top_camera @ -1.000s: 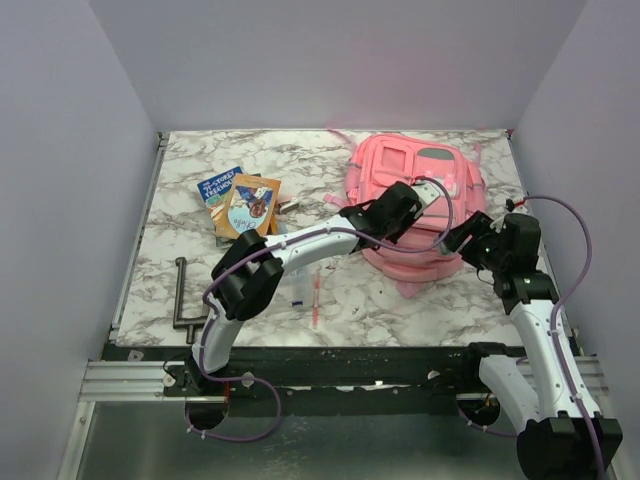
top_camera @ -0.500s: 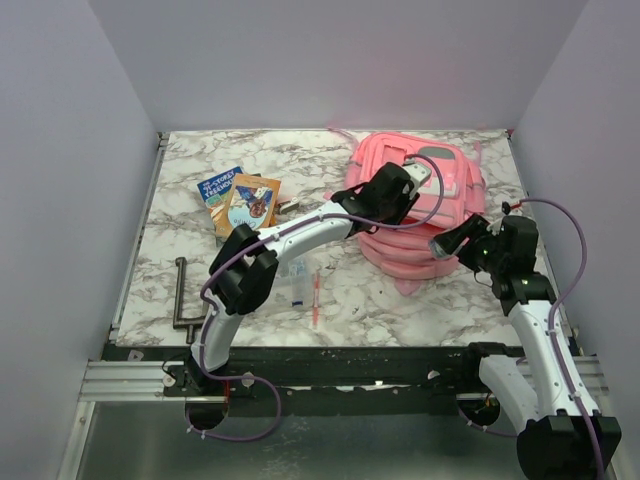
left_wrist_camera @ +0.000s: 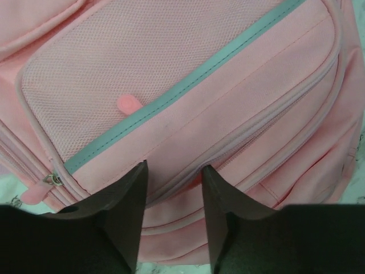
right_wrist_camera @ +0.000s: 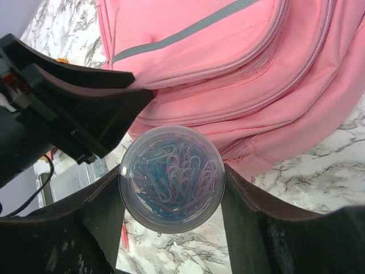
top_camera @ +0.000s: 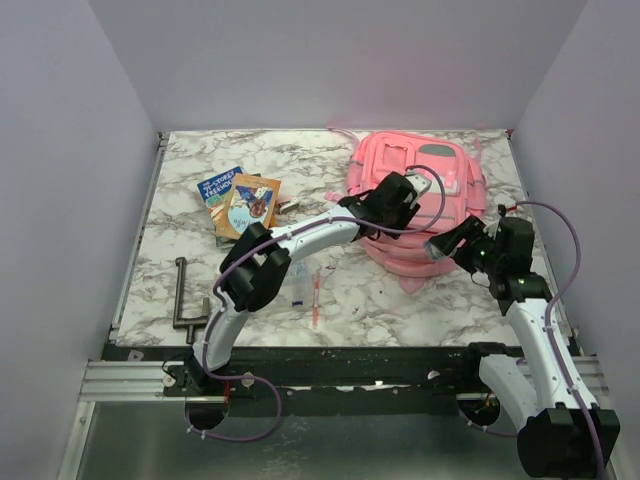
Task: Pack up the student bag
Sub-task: Place the stationery in the student bag.
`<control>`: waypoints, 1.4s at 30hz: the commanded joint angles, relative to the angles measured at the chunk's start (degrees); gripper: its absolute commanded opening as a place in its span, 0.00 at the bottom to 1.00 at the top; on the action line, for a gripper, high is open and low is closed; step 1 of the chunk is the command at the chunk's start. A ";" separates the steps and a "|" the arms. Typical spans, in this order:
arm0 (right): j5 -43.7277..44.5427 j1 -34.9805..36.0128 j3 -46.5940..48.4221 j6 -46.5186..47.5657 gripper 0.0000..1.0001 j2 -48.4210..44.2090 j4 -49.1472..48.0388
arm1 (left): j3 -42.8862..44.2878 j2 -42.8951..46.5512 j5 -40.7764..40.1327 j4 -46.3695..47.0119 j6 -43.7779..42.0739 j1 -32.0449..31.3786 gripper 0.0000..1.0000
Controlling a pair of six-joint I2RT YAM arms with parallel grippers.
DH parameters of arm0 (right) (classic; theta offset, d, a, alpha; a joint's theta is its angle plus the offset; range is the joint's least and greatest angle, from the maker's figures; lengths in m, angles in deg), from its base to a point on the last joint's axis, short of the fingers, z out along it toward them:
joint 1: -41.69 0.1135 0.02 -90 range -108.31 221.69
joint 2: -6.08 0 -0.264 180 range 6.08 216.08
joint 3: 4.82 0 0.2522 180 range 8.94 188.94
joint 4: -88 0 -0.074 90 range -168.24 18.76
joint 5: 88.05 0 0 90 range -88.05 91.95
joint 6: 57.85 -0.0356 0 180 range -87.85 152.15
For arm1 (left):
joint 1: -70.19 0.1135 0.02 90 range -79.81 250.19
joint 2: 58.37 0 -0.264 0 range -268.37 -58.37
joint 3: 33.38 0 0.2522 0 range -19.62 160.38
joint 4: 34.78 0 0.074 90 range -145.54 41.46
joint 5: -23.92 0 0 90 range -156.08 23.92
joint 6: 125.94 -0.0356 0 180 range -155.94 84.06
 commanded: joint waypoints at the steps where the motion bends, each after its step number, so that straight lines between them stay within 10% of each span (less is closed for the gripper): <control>1: -1.82 -0.25 -0.86 -0.85 0.39 0.10 -2.30 | 3.14 -1.34 -4.24 -0.64 0.20 -0.11 0.32; 5: -1.55 -0.28 -1.24 -1.83 0.39 -0.14 -2.37 | 2.99 1.35 -5.78 -0.82 2.62 -0.06 0.00; 18: -6.67 -0.28 -7.34 -18.07 0.38 7.19 -26.37 | 2.99 7.23 14.86 -3.20 18.46 2.75 0.00; 36: 16.30 12.02 -1.56 11.20 0.40 15.77 -32.64 | 12.23 4.70 26.58 -5.12 22.84 5.41 0.00; 42: 19.17 16.74 0.70 12.05 0.63 23.39 -33.62 | 12.90 4.36 26.41 -5.36 22.56 5.56 0.00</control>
